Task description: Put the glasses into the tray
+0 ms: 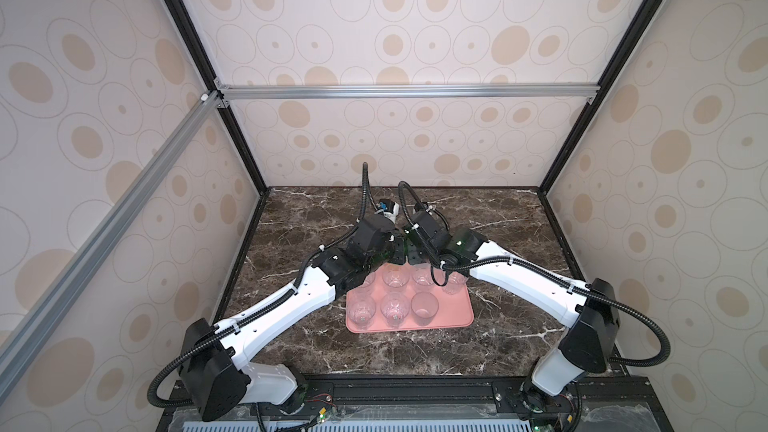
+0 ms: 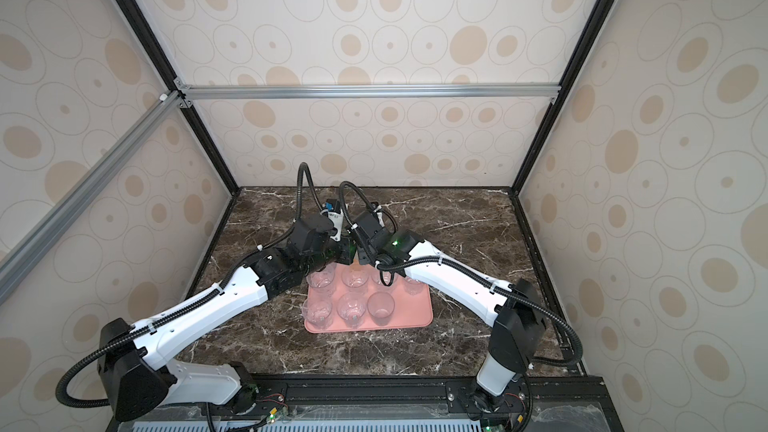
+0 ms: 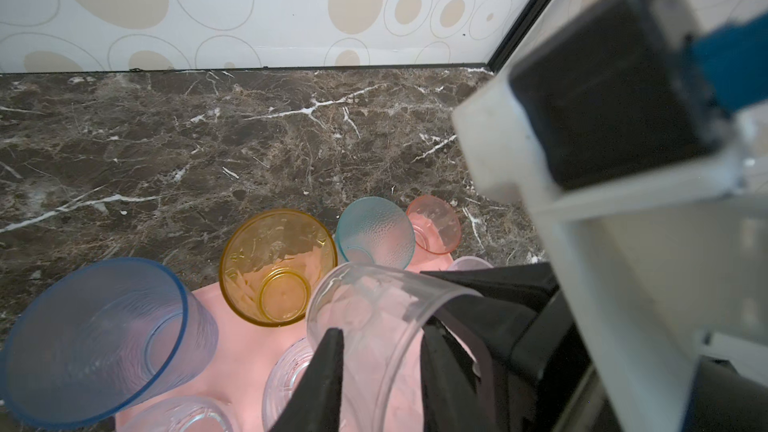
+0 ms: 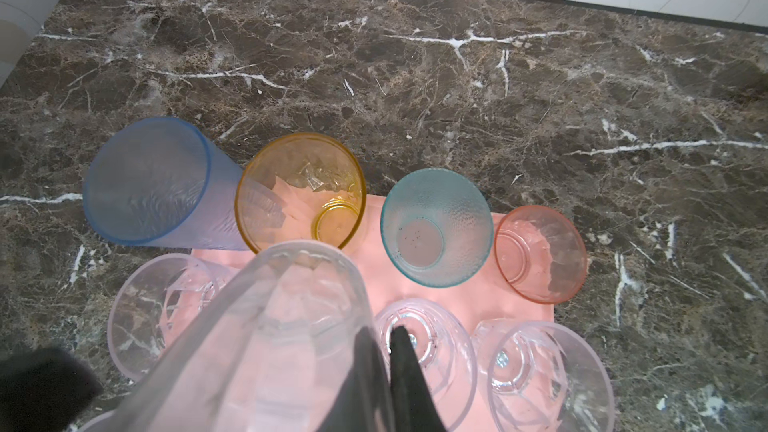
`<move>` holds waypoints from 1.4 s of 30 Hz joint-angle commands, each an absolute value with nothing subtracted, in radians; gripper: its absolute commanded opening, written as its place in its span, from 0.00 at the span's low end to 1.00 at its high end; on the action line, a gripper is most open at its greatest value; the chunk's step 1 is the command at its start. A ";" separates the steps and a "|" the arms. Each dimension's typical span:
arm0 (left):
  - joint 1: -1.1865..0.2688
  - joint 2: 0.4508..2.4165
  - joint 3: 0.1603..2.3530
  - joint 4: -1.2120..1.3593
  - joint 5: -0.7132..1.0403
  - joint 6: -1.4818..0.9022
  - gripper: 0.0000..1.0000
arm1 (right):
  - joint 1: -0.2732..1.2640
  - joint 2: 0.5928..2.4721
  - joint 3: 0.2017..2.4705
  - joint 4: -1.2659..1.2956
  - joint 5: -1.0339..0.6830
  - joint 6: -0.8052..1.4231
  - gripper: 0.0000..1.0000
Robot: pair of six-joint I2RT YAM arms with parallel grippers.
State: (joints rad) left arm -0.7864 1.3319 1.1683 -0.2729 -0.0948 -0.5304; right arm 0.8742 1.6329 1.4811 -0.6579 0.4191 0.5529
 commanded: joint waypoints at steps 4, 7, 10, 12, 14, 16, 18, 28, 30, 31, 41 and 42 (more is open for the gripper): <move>-0.800 1.288 1.191 -0.251 -0.150 -0.505 0.46 | 0.862 1.562 1.432 -0.616 0.403 0.576 0.08; -0.801 1.280 1.169 -0.236 -0.154 -0.500 0.49 | 0.859 1.557 1.417 -0.611 0.380 0.589 0.08; -0.800 1.293 1.154 -0.226 -0.128 -0.505 0.50 | 0.859 1.562 1.415 -0.608 0.353 0.600 0.08; -0.801 1.301 1.150 -0.224 -0.111 -0.510 0.51 | 0.858 1.562 1.415 -0.610 0.351 0.603 0.08; -0.801 1.298 1.139 -0.221 -0.112 -0.509 0.51 | 0.856 1.553 1.410 -0.607 0.353 0.603 0.08; -0.801 1.289 1.129 -0.217 -0.122 -0.504 0.51 | 0.857 1.541 1.401 -0.605 0.356 0.603 0.08; -0.801 1.281 1.120 -0.215 -0.129 -0.501 0.52 | 0.857 1.529 1.396 -0.614 0.362 0.602 0.07; -0.801 1.257 1.099 -0.219 -0.179 -0.459 0.53 | 0.858 1.381 1.302 -0.704 0.359 0.624 0.07; -0.801 1.256 1.093 -0.214 -0.178 -0.456 0.53 | 0.855 1.347 1.281 -0.737 0.371 0.628 0.07; -0.801 1.256 1.089 -0.211 -0.176 -0.454 0.53 | 0.854 1.332 1.272 -0.752 0.374 0.628 0.07; -0.800 1.238 1.058 -0.164 -0.172 -0.437 0.56 | 0.829 1.185 1.203 -0.947 0.412 0.666 0.06; -0.800 1.241 1.059 -0.156 -0.157 -0.439 0.56 | 0.829 1.181 1.199 -0.951 0.409 0.674 0.06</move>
